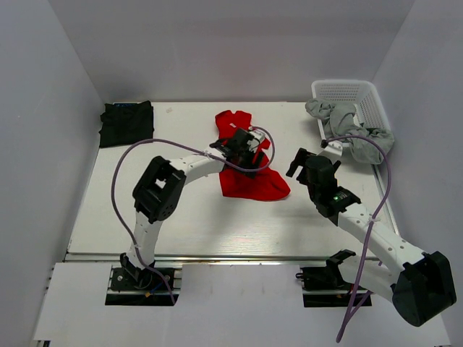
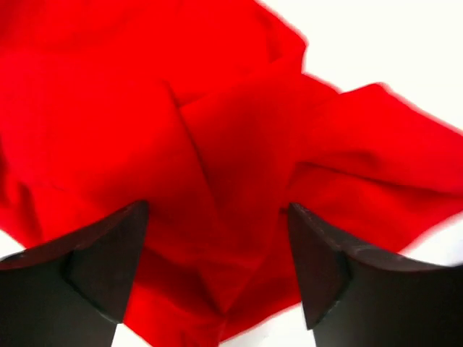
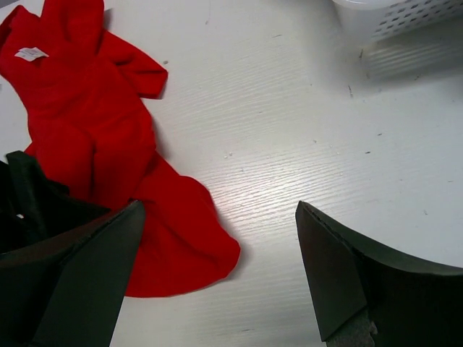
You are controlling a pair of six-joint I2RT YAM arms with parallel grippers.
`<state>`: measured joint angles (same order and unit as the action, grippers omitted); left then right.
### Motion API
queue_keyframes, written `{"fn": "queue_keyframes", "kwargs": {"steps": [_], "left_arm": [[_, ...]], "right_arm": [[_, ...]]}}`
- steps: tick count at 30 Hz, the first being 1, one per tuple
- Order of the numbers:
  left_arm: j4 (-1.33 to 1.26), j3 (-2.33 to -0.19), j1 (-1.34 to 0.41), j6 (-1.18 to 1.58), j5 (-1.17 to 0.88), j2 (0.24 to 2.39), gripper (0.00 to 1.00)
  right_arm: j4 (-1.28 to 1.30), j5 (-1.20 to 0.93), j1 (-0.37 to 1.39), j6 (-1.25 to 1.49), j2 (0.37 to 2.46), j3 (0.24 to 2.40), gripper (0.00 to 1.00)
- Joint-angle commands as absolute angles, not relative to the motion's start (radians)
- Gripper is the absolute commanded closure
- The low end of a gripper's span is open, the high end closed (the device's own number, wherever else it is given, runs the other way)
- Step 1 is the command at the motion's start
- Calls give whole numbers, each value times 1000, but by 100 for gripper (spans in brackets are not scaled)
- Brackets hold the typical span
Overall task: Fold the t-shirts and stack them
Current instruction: Flatten out the tshirt
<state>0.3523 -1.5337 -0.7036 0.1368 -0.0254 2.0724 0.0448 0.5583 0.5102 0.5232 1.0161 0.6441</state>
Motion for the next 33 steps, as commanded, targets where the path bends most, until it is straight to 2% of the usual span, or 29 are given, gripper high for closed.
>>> {"fn": "queue_keyframes", "kwargs": {"steps": [1, 3, 4, 6, 7, 9, 16, 18, 21, 24, 27, 29, 33], "left_arm": [[446, -1598, -727, 150, 130, 2088, 20], [446, -1611, -736, 164, 155, 2097, 34], [456, -1611, -736, 173, 178, 2097, 49], [456, -1611, -736, 183, 178, 2083, 65], [442, -1600, -736, 192, 187, 2068, 82], [433, -1588, -736, 204, 199, 2037, 100], [391, -1510, -736, 215, 190, 1934, 100], [379, -1496, -736, 215, 178, 1893, 100], [345, -1467, -736, 215, 169, 1836, 100], [319, -1439, -736, 196, 146, 1799, 100], [319, -1439, -736, 196, 161, 1776, 100], [319, -1411, -736, 196, 173, 1746, 100], [290, -1365, -727, 196, 193, 1694, 100]], "right_arm": [[31, 611, 506, 554, 1002, 646, 10], [32, 609, 506, 552, 1003, 646, 10], [29, 606, 503, 549, 1008, 646, 10], [25, 603, 506, 546, 1015, 644, 10], [25, 600, 506, 543, 1020, 646, 10], [21, 586, 506, 545, 1038, 649, 10], [-26, 476, 505, 473, 1110, 666, 10], [-44, 453, 509, 456, 1124, 663, 16], [-113, 368, 514, 382, 1175, 658, 16], [-127, 258, 514, 347, 1261, 696, 16], [-124, 242, 514, 321, 1385, 732, 16], [-118, 213, 515, 299, 1462, 759, 23], [-150, 209, 518, 299, 1529, 770, 24]]}}
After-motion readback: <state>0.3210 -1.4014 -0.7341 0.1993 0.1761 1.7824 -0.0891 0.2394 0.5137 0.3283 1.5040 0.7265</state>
